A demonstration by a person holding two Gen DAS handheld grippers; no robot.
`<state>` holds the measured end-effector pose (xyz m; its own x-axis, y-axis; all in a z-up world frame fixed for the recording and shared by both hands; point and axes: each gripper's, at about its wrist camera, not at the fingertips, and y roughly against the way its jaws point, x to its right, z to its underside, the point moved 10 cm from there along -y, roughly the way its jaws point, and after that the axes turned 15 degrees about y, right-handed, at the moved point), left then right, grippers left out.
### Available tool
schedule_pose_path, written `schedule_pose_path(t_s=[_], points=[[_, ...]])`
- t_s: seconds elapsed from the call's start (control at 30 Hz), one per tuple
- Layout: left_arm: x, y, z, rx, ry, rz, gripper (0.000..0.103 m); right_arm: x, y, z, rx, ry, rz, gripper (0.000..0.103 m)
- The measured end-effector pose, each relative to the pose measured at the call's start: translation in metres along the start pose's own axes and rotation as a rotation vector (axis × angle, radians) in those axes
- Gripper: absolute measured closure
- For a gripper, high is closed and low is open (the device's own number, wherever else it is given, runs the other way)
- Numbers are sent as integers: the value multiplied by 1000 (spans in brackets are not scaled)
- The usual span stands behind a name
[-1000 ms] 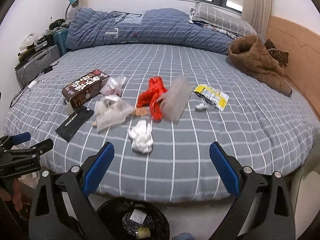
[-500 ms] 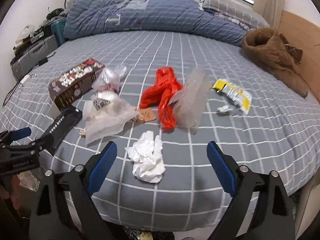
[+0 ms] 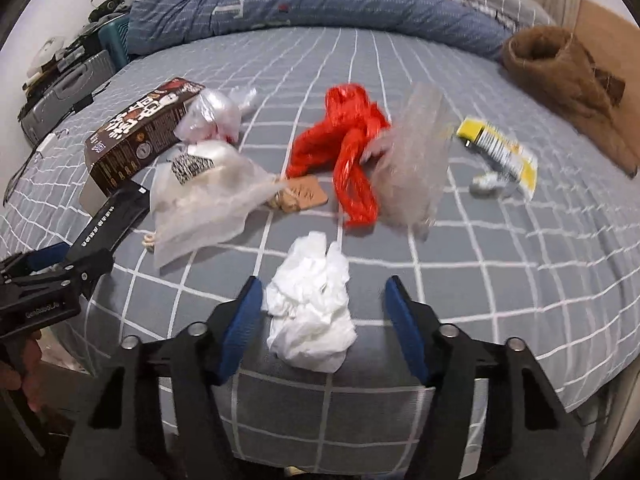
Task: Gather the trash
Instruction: 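Grasp the crumpled white tissue with the right gripper while the left grasps the black packet, then lift the tissue and black packet and carry both toward the black bin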
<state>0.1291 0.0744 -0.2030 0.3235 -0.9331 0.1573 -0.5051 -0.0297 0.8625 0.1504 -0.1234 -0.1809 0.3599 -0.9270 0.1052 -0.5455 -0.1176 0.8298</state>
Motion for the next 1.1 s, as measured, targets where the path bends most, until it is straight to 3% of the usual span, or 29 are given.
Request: schedule_pose_path(t_s=[0.13, 0.23, 0.47, 1.1], points=[[1, 3, 2, 5, -16, -9, 36, -3, -2, 3, -9, -7, -20, 70], [1, 7, 3, 7, -15, -7, 41, -5, 0, 2, -8, 9, -17, 76], [0, 16, 5, 4, -4, 3, 46, -2, 6, 1, -3, 4, -13, 78], [10, 63, 20, 37, -25, 63, 46, -2, 37, -4, 57, 1, -32, 79]])
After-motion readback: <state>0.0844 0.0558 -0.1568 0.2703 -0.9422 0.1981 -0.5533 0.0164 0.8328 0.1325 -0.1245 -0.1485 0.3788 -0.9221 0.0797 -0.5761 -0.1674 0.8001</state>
